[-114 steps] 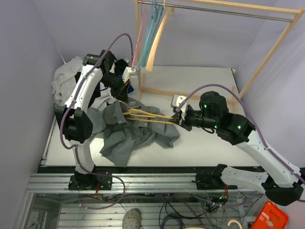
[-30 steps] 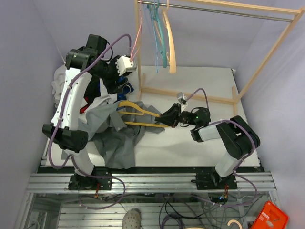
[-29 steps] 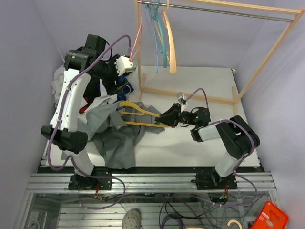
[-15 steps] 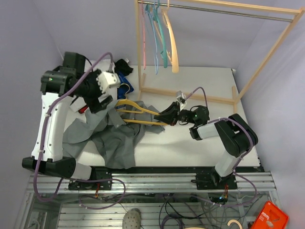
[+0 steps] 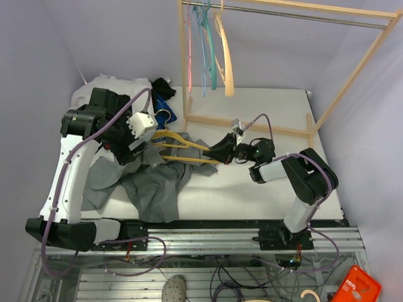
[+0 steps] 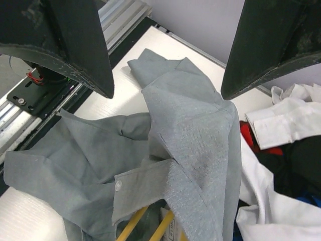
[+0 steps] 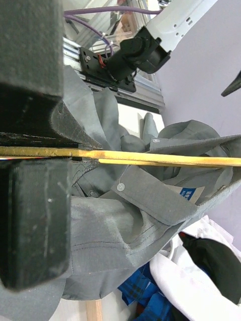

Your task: Place the shirt on the hanger

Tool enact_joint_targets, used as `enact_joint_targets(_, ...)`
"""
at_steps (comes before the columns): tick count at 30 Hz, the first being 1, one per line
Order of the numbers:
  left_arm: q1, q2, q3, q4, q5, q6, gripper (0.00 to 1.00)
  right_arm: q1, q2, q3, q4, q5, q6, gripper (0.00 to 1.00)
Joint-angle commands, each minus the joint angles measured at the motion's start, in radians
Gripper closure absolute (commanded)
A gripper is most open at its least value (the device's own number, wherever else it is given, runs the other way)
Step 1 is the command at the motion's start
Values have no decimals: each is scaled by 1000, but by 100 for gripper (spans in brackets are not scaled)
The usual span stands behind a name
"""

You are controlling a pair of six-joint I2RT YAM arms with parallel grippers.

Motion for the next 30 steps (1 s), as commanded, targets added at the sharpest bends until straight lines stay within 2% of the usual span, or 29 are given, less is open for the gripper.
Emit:
enact_joint_targets(1, -11, -42, -81, 119, -62, -76, 1, 0, -4, 17, 91, 23, -30, 100)
enact_joint_targets(8, -11, -107, -268, 298, -134, -129, 1, 0, -2, 28, 77, 25, -33, 100)
enact_joint_targets(12, -11, -121, -336, 365, -169, -154, 4, 0, -5, 35, 77, 23, -31, 100)
enact_joint_targets(18, -11, -131, -404, 429, -228, -134, 2, 0, 6, 41, 88, 19, -21, 100)
enact_joint_targets(25, -11, -108, -342, 483, -331, -116, 16, 0, 50, 61, 162, -60, 29, 100)
enact_joint_targets(30, -11, -79, -287, 494, -426, -35, 18, -10, 121, 99, 298, -97, 154, 100)
